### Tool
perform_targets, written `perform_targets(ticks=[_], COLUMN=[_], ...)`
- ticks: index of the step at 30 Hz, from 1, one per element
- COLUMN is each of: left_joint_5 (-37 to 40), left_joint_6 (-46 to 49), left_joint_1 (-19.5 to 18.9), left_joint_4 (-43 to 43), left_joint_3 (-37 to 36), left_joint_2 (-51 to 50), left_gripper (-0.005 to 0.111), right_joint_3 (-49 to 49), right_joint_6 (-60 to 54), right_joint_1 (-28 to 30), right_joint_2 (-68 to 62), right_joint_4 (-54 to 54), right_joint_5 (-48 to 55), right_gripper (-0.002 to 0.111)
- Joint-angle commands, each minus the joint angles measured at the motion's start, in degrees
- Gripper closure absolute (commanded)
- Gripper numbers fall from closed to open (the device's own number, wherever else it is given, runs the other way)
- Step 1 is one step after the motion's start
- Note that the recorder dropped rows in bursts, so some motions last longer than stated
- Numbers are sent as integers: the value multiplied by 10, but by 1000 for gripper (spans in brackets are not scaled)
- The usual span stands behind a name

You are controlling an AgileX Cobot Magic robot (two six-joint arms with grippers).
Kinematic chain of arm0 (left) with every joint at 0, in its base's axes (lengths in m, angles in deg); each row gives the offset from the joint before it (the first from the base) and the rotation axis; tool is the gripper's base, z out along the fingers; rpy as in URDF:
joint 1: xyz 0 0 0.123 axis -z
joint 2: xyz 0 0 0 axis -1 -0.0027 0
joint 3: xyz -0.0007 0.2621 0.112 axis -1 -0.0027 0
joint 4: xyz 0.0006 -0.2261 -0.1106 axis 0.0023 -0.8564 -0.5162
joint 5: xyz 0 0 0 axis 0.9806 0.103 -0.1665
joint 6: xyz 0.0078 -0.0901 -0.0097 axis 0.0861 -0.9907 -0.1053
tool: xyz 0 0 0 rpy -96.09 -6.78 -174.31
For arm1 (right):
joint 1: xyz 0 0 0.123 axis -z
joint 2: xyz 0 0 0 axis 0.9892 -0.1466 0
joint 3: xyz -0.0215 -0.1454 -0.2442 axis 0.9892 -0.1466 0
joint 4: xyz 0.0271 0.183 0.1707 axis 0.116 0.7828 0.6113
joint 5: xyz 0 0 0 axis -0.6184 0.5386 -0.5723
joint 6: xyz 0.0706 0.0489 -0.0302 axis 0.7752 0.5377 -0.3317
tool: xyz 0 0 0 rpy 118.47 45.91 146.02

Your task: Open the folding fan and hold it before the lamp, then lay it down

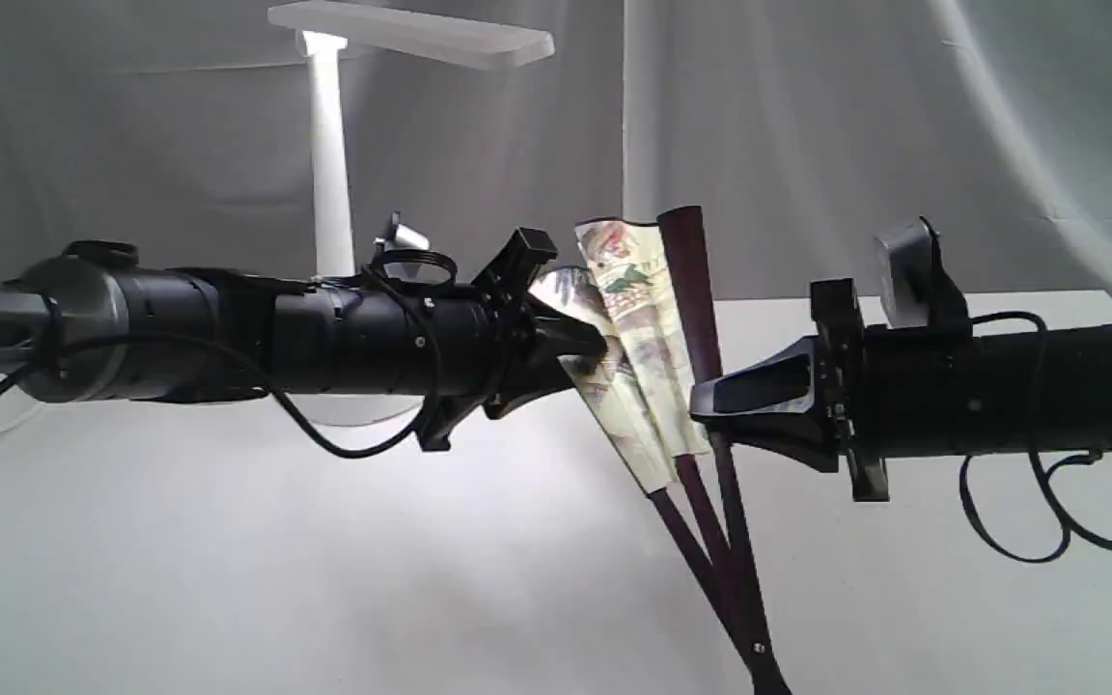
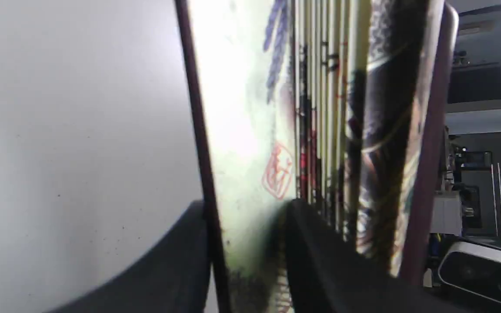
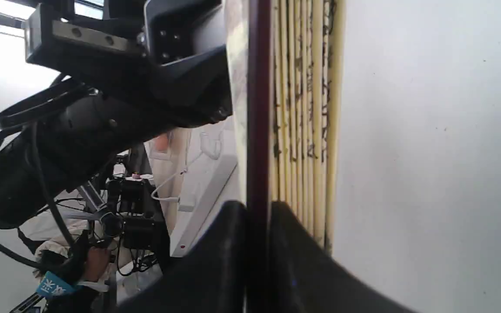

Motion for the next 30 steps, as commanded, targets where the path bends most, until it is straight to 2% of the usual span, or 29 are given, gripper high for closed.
perform_targets(ticks=[1, 4, 5, 7, 16, 24, 30], left_joint_5=[11, 11, 11, 24, 65, 133, 158], left_joint_6=[-5, -5, -5, -5, -2, -3, -3], left_joint_1=[-1, -1, -1, -1, -2, -29, -36], left_joint_4=[-1, -1, -1, -1, -1, -1, -1], left_joint_3=[5, 5, 5, 5, 5, 5, 5], left_joint_2=[-6, -7, -7, -7, -6, -3, -3], left_gripper=[78, 84, 89, 107, 107, 107, 107], right_joint_3=[-1, -1, -1, -1, -1, -1, 7], right_joint_6=[-8, -8, -8, -8, -8, -8, -8], right_joint_1=[2, 2, 2, 2, 2, 2, 5], right_joint_2=[8, 8, 8, 8, 8, 8, 8], right_joint_4=[1, 1, -2, -6, -21, -7, -4], right_joint_5=[8, 8, 8, 8, 8, 8, 8], right_gripper=[108, 108, 108, 108, 106, 70, 53])
